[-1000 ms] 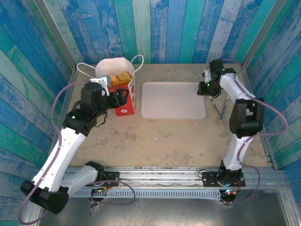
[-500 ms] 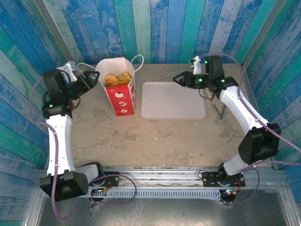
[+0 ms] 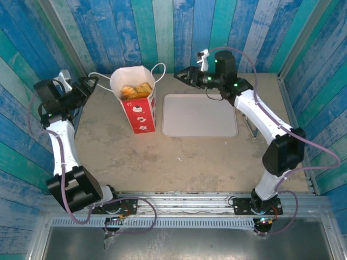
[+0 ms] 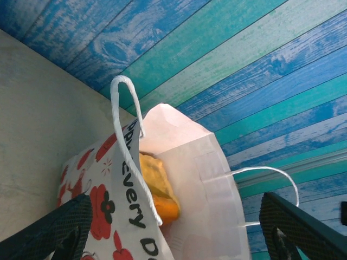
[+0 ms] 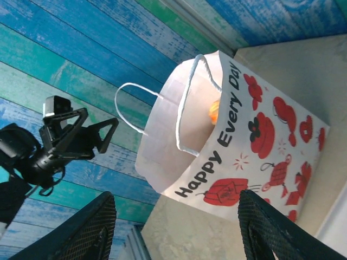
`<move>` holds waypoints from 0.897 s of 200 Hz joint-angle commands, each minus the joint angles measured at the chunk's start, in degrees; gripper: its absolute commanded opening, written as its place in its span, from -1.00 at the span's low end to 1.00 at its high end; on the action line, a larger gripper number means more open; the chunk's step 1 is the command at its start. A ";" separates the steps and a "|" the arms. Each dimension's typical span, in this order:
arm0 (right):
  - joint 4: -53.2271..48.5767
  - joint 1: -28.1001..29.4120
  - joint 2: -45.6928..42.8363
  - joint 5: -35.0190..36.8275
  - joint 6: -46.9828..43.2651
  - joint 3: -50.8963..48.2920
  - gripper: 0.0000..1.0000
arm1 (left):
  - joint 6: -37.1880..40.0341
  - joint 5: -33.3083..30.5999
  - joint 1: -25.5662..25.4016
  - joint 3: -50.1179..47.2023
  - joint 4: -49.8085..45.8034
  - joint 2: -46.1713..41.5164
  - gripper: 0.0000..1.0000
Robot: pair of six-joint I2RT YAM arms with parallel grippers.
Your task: Take the fake bread out of the paper bag
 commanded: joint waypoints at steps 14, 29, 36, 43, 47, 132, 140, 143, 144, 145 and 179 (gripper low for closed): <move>2.46 1.35 4.39 -2.24 5.12 5.77 0.26 | -1.93 6.11 0.23 1.34 7.12 5.78 0.58; 2.38 1.53 5.71 -1.72 6.34 7.17 0.27 | -2.48 6.87 0.23 1.82 8.70 7.14 0.48; 2.39 1.51 6.25 -1.50 6.75 7.67 0.27 | -3.70 7.76 0.18 1.81 10.07 8.01 0.46; 2.37 1.50 6.77 -1.33 6.79 8.28 0.27 | -5.35 8.80 0.22 1.74 11.78 8.93 0.45; 2.37 1.52 7.04 -1.12 6.86 8.57 0.27 | -6.33 9.33 0.21 1.74 12.63 9.58 0.42; -4.14 2.10 16.60 -0.71 8.17 20.19 0.21 | -17.96 15.84 -1.34 2.77 28.32 15.00 0.16; -4.28 2.26 17.48 -0.79 8.23 21.25 0.20 | -19.04 16.40 -1.73 2.80 29.99 15.65 0.12; -4.34 2.28 17.75 -0.87 8.25 21.57 0.19 | -19.46 16.63 -1.91 2.83 30.56 15.94 0.11; -4.33 2.32 17.84 -0.92 8.26 21.69 0.19 | -19.65 16.71 -1.89 2.81 30.88 15.99 0.10; -4.36 2.35 17.93 -0.90 8.32 21.84 0.19 | -19.84 16.75 -1.97 2.81 31.04 16.10 0.10; -6.05 2.97 20.83 -0.71 8.19 25.68 0.17 | -22.21 17.33 -3.17 3.84 34.13 17.84 -0.09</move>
